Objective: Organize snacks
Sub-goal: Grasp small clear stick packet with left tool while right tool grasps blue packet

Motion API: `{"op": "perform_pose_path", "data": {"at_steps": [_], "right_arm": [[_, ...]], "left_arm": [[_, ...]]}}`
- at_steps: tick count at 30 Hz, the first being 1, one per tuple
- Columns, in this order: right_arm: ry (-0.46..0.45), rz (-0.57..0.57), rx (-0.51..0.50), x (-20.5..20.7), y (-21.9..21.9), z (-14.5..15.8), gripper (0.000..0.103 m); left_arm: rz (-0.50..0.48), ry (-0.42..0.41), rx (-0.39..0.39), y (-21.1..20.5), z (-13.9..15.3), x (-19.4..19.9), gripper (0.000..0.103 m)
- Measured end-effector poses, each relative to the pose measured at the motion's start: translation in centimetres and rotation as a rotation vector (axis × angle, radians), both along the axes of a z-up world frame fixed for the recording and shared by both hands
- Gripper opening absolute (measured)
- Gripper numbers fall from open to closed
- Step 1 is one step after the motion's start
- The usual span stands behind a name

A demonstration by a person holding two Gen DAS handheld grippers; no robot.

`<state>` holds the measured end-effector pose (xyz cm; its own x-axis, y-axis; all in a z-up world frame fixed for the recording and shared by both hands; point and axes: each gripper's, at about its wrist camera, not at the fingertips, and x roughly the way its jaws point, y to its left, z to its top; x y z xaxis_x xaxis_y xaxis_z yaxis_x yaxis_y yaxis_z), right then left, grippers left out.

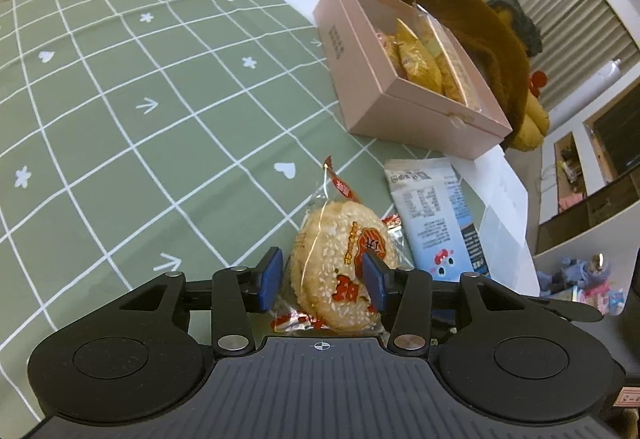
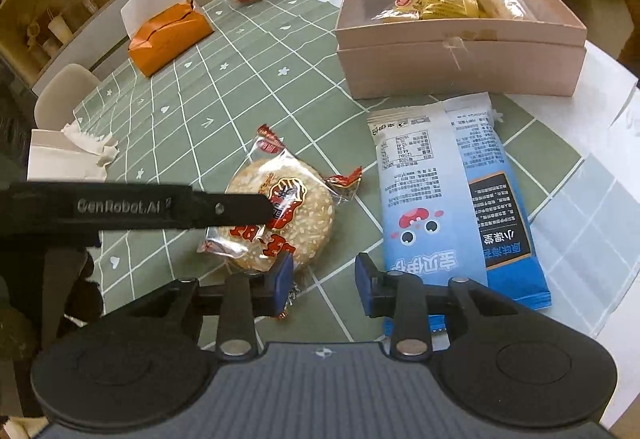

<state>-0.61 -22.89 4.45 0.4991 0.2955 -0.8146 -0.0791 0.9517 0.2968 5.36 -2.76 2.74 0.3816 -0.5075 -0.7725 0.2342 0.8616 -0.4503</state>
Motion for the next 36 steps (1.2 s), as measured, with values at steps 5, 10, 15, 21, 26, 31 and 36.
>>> {"op": "perform_pose_path", "data": {"at_steps": [5,10,15,21,26,31,36], "right_arm": [[0.01,-0.015,-0.007,-0.3,-0.6,0.2,0.033],[0.013,-0.023,0.002,-0.7,-1.3,0.1,0.033],[0.014,-0.032,-0.004,-1.0,-1.8,0.1,0.033],[0.008,-0.032,-0.016,-1.5,-2.0,0.2,0.033],[0.002,-0.027,-0.026,-1.5,-1.8,0.2,0.033],[-0.018,-0.017,-0.086,-1.8,-1.5,0.7,0.037],[-0.161,-0.035,-0.164,-2.5,-2.7,3.2,0.081]], "left_arm": [[-0.029,-0.042,-0.016,-0.5,1.9,-1.0,0.042],[-0.063,-0.06,-0.015,-1.4,3.1,-1.5,0.037],[-0.132,-0.06,0.048,-3.4,2.7,-2.0,0.027],[-0.133,-0.067,0.044,-3.8,2.3,-2.0,0.028],[-0.133,-0.062,0.026,-3.6,2.2,-1.9,0.025],[-0.097,-0.051,0.029,-3.0,2.3,-2.1,0.025],[-0.07,-0.058,0.075,-2.6,2.9,-3.0,0.024]]}}
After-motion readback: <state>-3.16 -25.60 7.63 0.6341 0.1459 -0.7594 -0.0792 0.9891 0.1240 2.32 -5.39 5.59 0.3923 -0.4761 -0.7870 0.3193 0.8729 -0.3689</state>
